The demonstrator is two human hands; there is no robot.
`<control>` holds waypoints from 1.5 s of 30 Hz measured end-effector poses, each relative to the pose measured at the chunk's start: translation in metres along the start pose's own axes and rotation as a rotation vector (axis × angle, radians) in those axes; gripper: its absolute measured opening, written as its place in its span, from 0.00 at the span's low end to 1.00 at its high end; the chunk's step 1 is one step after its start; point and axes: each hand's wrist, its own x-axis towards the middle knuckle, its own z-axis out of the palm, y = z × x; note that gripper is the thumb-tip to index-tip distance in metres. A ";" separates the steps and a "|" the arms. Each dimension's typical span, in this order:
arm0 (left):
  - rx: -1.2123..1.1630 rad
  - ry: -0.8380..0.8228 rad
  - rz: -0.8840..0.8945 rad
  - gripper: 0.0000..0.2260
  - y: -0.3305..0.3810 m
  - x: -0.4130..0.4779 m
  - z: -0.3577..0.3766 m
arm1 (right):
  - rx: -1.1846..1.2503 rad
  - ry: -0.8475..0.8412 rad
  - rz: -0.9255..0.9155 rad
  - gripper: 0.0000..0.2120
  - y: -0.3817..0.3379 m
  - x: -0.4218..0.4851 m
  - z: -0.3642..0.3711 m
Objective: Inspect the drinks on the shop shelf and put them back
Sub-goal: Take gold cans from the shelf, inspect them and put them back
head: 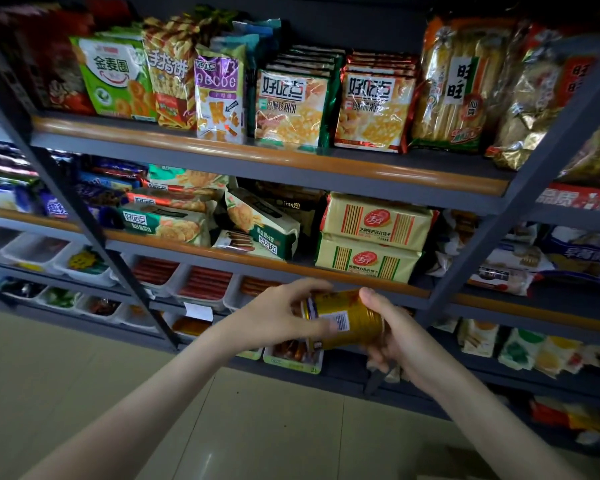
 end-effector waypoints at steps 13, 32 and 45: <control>-0.686 -0.027 -0.178 0.21 0.037 0.028 0.009 | -0.342 -0.004 -0.341 0.15 -0.061 -0.002 -0.023; 0.639 0.776 0.813 0.32 0.226 0.105 -0.145 | -1.065 0.406 -1.158 0.36 -0.337 -0.039 -0.063; 1.104 1.055 0.864 0.26 0.257 0.172 -0.285 | -1.485 0.684 -0.796 0.39 -0.486 0.037 -0.080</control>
